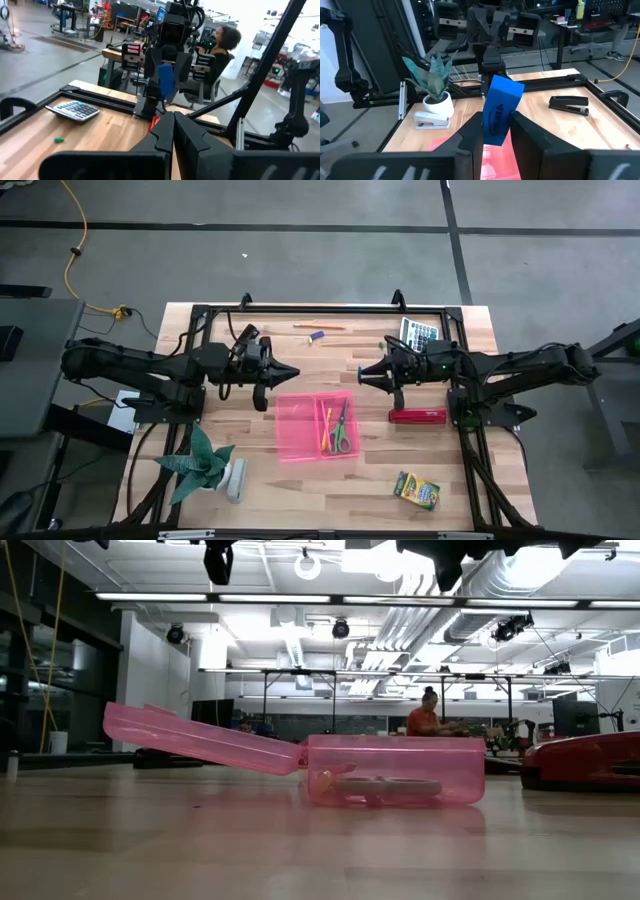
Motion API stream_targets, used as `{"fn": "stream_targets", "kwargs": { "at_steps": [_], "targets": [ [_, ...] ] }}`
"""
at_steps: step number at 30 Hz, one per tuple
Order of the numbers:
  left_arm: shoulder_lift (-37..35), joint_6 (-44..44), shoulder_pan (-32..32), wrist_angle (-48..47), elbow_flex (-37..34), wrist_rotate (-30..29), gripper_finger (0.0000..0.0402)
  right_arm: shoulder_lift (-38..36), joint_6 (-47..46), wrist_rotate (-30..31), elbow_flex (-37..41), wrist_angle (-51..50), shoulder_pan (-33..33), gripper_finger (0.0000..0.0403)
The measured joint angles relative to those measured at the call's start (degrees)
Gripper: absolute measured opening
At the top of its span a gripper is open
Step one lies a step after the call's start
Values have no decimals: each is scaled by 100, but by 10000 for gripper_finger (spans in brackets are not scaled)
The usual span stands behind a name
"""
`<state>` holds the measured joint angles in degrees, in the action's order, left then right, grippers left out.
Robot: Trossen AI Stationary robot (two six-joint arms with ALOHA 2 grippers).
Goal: Pack school essentials
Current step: Put the blue eraser into the pink supply box
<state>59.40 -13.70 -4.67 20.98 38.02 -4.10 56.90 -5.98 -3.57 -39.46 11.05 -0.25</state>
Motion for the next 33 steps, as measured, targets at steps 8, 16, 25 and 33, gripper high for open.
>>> {"fn": "stream_targets", "kwargs": {
  "at_steps": [8, 16, 25, 33],
  "targets": [
    [-2, 193, 0, -9, 0, 2, 0, 0, -7, 0, 0, -2, 0, 74],
    [-28, 193, 0, -22, 0, 6, 0, 0, -72, -4, 0, -2, 0, 74],
    [-474, 194, -12, -274, -4, 4, 0, 428, -110, 7, -2, 114, 92, 74],
    [-911, 193, -20, -462, -4, -192, 0, 1741, -303, -59, -2, 312, 155, 74]
  ]
}}
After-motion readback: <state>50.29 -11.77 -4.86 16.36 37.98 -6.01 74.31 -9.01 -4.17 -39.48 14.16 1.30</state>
